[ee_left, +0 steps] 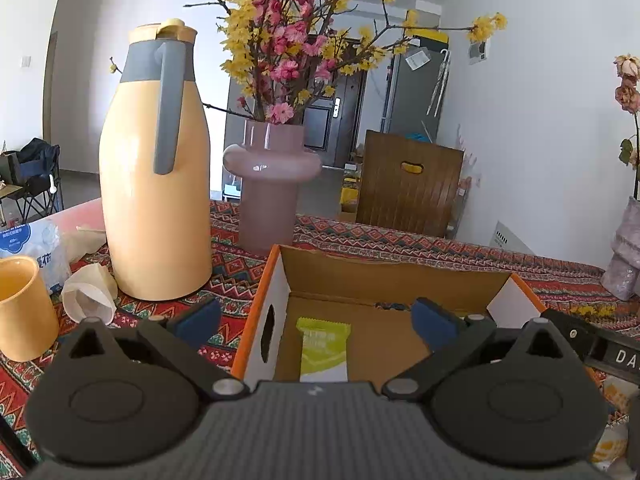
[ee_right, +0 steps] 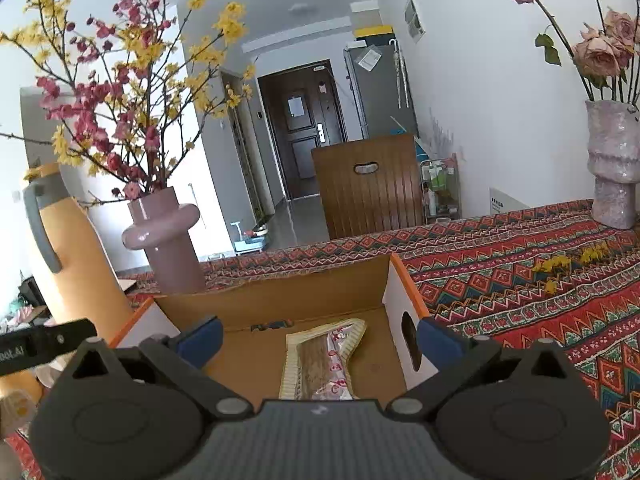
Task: Organize snacks
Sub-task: 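Carry both packets into the cardboard box and open both grippers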
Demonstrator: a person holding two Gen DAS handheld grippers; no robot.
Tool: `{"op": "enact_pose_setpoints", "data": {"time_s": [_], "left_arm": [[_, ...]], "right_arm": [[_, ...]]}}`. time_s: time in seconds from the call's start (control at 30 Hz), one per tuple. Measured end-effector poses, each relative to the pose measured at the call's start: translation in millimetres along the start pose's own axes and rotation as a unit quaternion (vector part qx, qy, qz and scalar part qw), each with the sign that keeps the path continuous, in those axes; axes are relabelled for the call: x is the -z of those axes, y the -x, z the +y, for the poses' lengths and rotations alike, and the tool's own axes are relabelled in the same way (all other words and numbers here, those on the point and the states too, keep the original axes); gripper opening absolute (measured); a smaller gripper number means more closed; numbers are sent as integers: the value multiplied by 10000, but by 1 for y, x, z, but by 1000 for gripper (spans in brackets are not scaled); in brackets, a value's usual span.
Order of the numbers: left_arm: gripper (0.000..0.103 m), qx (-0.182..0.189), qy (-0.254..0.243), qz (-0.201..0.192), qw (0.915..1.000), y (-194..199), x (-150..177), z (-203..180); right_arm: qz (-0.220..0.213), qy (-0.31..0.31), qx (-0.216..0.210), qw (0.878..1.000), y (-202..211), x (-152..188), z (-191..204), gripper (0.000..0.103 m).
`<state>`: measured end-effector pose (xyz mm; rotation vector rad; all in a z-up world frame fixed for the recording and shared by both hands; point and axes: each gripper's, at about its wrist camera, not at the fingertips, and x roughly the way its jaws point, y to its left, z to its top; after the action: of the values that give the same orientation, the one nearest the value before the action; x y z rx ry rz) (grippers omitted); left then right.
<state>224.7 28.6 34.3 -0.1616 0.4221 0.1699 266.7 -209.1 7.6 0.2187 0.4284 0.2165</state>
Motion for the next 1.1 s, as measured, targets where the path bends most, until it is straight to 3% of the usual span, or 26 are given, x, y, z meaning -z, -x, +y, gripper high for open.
{"op": "enact_pose_setpoints", "data": {"time_s": [0.33,0.63,1.1], "left_arm": [[103,-30,33,-82,10000,11,-6,0],[103,63,-32,-209,9998,53,-12,-3],[103,13,-296,59,9995,96,33,22]], "right_arm": [[-31,-25,34,10000,0,-2,-1,103],[-447,146,-91,9989,49,-14,10,103],[-272,234,81,9993,116,25,-5,103]]}}
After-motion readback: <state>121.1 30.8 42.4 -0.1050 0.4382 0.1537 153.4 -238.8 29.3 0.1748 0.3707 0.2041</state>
